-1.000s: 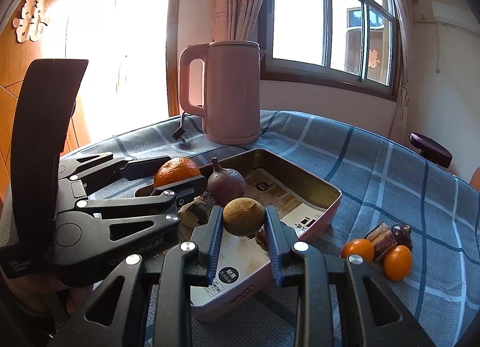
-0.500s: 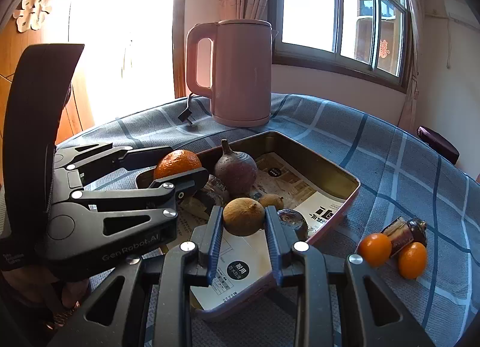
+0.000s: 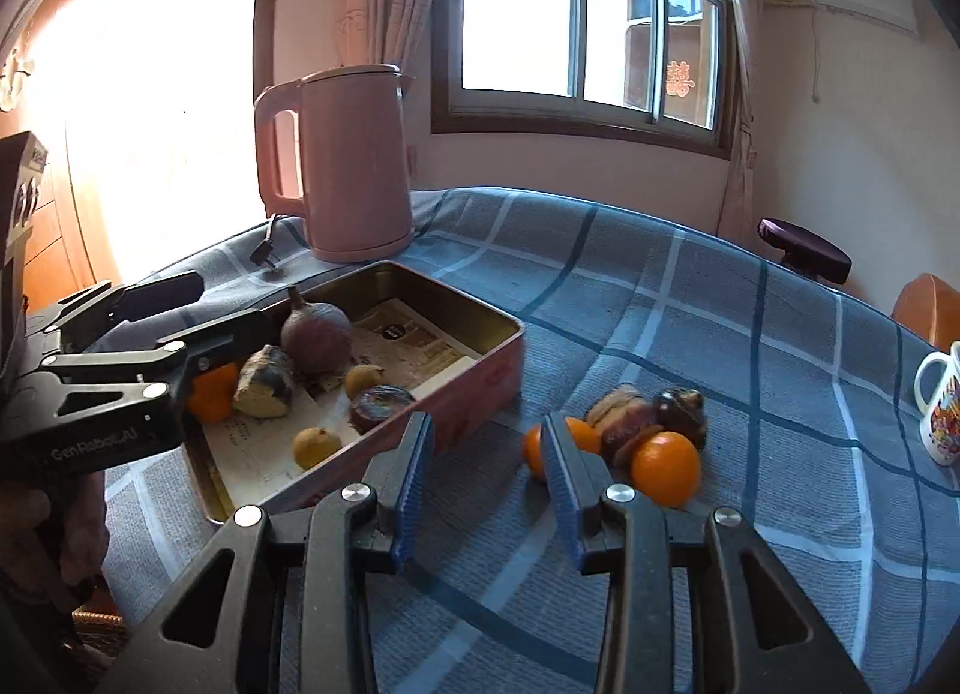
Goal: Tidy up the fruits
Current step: 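Open the left tool to drop the orange while the right tool grasps a mandarin, then grasp and lift the brown cylindrical item with the left tool while the right holds the mandarin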
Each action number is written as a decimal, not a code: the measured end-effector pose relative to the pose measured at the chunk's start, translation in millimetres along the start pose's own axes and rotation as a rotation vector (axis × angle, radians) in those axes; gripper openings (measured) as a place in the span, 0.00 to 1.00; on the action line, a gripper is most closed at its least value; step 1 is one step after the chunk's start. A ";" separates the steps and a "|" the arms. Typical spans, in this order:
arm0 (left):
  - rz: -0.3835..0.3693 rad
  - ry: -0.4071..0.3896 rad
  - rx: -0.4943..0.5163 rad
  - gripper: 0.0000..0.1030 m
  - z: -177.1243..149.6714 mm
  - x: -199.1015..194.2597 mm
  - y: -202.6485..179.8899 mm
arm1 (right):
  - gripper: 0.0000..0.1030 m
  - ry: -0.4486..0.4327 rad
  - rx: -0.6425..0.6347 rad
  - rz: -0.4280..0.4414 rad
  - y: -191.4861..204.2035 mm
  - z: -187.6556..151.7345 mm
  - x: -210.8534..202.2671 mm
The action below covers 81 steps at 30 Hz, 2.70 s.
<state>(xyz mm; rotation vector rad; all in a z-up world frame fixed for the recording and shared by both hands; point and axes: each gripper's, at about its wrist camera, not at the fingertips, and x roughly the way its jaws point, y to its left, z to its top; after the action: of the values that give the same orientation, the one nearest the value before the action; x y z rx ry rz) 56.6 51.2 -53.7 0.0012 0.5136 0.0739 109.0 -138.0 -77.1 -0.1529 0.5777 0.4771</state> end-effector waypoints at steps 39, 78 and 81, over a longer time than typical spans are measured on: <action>-0.125 0.174 0.220 0.82 32.2 101.2 -158.1 | 0.37 0.091 0.262 -0.152 -114.0 -20.7 5.8; -0.214 0.092 0.205 0.41 31.0 96.7 -165.9 | 0.37 -0.016 0.221 -0.129 -104.0 -18.1 -11.0; -0.211 0.068 0.206 0.41 30.7 92.2 -165.5 | 0.37 -0.028 0.218 -0.129 -103.2 -18.0 -12.9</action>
<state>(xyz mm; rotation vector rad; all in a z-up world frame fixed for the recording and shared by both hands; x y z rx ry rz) 163.4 -106.8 -75.4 0.1457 0.5845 -0.1858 139.7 -238.8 -84.1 0.0241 0.5843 0.2889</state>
